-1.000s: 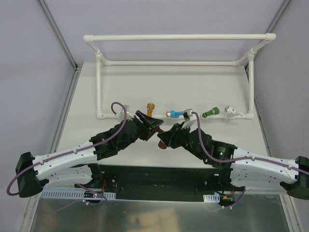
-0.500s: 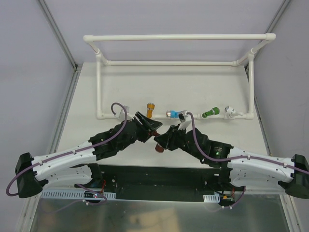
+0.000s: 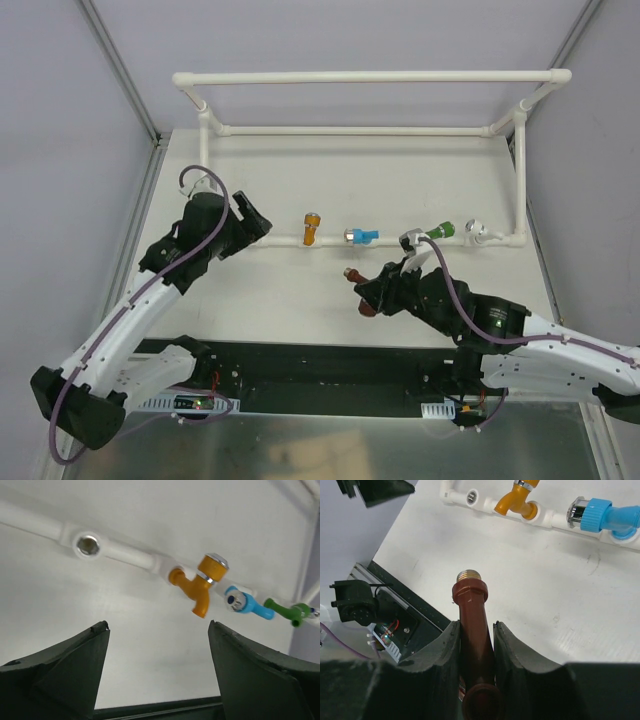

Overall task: Install the water faucets
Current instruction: Pick up the water faucet from the center of the board, then move the adaptor to the center of the board.

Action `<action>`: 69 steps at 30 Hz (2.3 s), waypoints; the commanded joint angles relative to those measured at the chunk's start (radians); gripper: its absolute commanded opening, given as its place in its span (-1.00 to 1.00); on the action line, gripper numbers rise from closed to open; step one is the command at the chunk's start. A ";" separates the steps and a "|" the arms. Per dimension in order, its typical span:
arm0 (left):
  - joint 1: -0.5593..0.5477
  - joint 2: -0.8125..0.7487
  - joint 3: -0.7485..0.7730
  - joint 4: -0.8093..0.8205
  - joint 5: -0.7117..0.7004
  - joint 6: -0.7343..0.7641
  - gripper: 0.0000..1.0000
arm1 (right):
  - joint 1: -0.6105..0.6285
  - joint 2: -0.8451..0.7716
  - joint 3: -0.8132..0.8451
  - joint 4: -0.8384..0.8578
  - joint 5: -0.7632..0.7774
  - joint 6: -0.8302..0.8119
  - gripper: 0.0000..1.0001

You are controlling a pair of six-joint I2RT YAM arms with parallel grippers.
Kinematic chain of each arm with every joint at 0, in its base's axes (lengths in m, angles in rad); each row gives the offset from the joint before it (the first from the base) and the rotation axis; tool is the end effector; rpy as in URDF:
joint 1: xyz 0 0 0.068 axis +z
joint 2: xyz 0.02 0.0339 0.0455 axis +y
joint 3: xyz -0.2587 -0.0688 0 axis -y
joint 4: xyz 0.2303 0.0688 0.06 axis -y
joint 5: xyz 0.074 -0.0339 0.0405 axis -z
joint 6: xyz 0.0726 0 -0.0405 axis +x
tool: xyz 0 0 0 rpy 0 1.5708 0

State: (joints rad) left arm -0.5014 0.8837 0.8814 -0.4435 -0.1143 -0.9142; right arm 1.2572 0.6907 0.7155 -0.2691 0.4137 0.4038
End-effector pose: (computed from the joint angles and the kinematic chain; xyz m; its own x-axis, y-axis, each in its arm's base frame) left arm 0.1953 -0.0976 0.3100 -0.5376 -0.6027 -0.5897 -0.0631 0.7261 -0.6846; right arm 0.0850 0.1676 0.3100 -0.3636 0.0452 -0.9305 -0.6610 0.6913 0.2918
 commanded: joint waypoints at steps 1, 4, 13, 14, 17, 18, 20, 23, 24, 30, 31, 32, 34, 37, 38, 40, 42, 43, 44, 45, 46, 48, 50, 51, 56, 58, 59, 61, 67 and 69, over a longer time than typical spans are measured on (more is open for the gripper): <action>0.112 0.122 0.148 -0.159 0.009 0.329 0.66 | 0.004 0.009 0.120 -0.159 0.002 -0.066 -1.00; 0.153 0.199 0.195 -0.143 -0.112 0.437 0.68 | 0.004 0.024 0.134 -0.200 -0.013 -0.048 -1.00; 0.230 0.477 0.192 0.182 -0.384 0.819 0.72 | 0.004 0.015 0.084 -0.193 -0.013 -0.030 -1.00; 0.247 0.504 0.198 0.219 -0.387 0.836 0.71 | 0.005 0.015 0.082 -0.199 -0.012 -0.033 -1.00; 0.300 0.578 0.225 0.279 -0.361 0.848 0.70 | 0.005 0.006 0.082 -0.217 -0.018 -0.034 -1.00; 0.317 0.590 0.222 0.307 -0.340 0.853 0.70 | 0.004 0.000 0.082 -0.223 -0.016 -0.036 -1.00; 0.346 0.613 0.215 0.379 -0.309 0.877 0.70 | 0.004 -0.005 0.078 -0.234 -0.013 -0.037 -1.00; 0.371 0.658 0.208 0.469 -0.272 0.945 0.70 | 0.004 -0.019 0.065 -0.240 -0.003 -0.040 -1.00; 0.377 0.675 0.206 0.495 -0.260 0.963 0.70 | 0.004 -0.022 0.061 -0.237 -0.001 -0.042 -1.00; 0.405 0.823 0.258 0.554 -0.257 0.986 0.64 | 0.004 -0.017 0.065 -0.252 0.029 -0.030 -1.00; 0.406 0.843 0.266 0.552 -0.260 0.983 0.63 | 0.004 -0.014 0.074 -0.268 0.033 -0.026 -1.00; 0.409 0.857 0.269 0.557 -0.263 0.977 0.62 | 0.004 -0.008 0.084 -0.283 0.030 -0.025 -1.00; 0.412 0.873 0.269 0.571 -0.275 0.956 0.61 | 0.002 -0.005 0.091 -0.304 0.033 -0.025 -1.00; 0.425 0.883 0.261 0.588 -0.268 0.927 0.60 | 0.004 -0.011 0.094 -0.315 0.034 -0.023 -1.00; 0.429 0.891 0.261 0.594 -0.265 0.922 0.58 | 0.004 -0.017 0.096 -0.318 0.034 -0.022 -1.00; 0.437 0.911 0.269 0.592 -0.257 0.919 0.54 | 0.004 -0.026 0.094 -0.318 0.020 -0.023 -1.00; 0.440 0.923 0.269 0.592 -0.254 0.919 0.50 | 0.004 -0.039 0.094 -0.318 0.011 -0.023 -1.00; 0.440 0.926 0.265 0.597 -0.248 0.919 0.50 | 0.004 -0.048 0.093 -0.318 0.010 -0.025 -1.00; 0.442 0.929 0.260 0.598 -0.239 0.917 0.48 | 0.005 -0.051 0.090 -0.315 0.013 -0.025 -1.00; 0.442 0.931 0.257 0.603 -0.228 0.917 0.46 | 0.005 -0.057 0.087 -0.315 0.014 -0.025 -1.00; 0.442 0.934 0.254 0.606 -0.219 0.917 0.44 | 0.004 -0.063 0.085 -0.317 0.013 -0.025 -1.00; 0.442 0.937 0.252 0.608 -0.211 0.887 0.43 | 0.004 -0.071 0.088 -0.324 0.014 -0.022 -1.00; 0.442 0.931 0.245 0.609 -0.222 0.876 0.43 | 0.004 -0.072 0.094 -0.338 0.020 -0.013 -1.00; 0.442 0.917 0.237 0.608 -0.225 0.867 0.46 | 0.004 -0.072 0.098 -0.346 0.031 -0.004 -1.00; 0.442 0.847 0.208 0.614 -0.183 0.838 0.49 | 0.002 -0.071 0.119 -0.374 0.056 0.001 -1.00; 0.442 0.857 0.231 0.576 -0.188 0.842 0.47 | 0.004 -0.069 0.124 -0.377 0.057 0.001 -1.00; 0.440 0.865 0.241 0.560 -0.191 0.845 0.47 | 0.004 -0.071 0.127 -0.378 0.059 0.003 -1.00; 0.442 0.876 0.241 0.559 -0.183 0.848 0.45 | 0.004 -0.071 0.127 -0.380 0.060 0.006 -1.00; 0.442 0.928 0.243 0.575 -0.150 0.865 0.36 | 0.004 -0.069 0.133 -0.392 0.063 0.018 -1.00; 0.442 0.933 0.223 0.612 -0.099 0.880 0.31 | 0.004 -0.071 0.140 -0.406 0.068 0.018 -1.00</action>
State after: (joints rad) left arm -0.0631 1.7958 1.0939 0.1234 -0.2958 -0.0498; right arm 1.2572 0.6285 0.7982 -0.6605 0.4522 0.4091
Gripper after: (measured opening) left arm 0.677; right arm 0.329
